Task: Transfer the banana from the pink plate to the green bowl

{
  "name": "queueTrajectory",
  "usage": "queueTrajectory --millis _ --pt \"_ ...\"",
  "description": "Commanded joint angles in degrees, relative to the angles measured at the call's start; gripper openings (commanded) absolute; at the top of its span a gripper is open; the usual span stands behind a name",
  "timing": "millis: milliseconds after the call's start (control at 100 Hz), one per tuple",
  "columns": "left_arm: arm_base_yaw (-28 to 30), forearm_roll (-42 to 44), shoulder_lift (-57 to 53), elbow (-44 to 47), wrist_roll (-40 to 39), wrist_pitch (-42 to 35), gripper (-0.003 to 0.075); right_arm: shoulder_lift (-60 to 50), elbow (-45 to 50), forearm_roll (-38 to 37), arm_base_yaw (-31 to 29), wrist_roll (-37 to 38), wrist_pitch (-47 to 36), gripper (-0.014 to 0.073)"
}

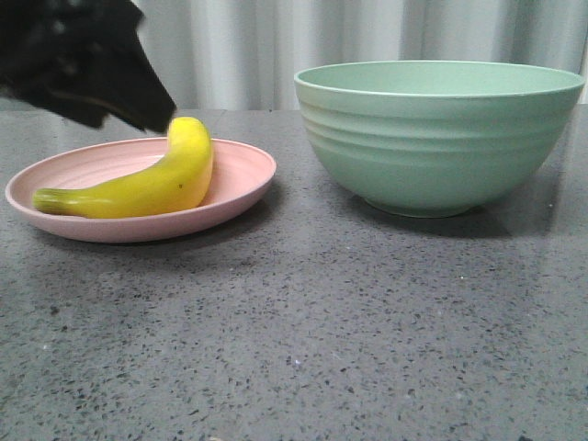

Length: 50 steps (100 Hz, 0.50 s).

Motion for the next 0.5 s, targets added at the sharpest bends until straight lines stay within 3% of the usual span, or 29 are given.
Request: queueTrajectory --millis 0,490 --pt "-1.2 -1.2 1.5 -3.0 -0.1 -2.1 0.044 0.7 -2.0 0.0 -0.2 -0.1 -4.7 -0.0069" --pt "-2.1 -1.2 7.8 -3.7 -0.1 -4.3 0.044 0.7 -2.0 0.1 -0.2 -0.1 -4.7 -0.0069"
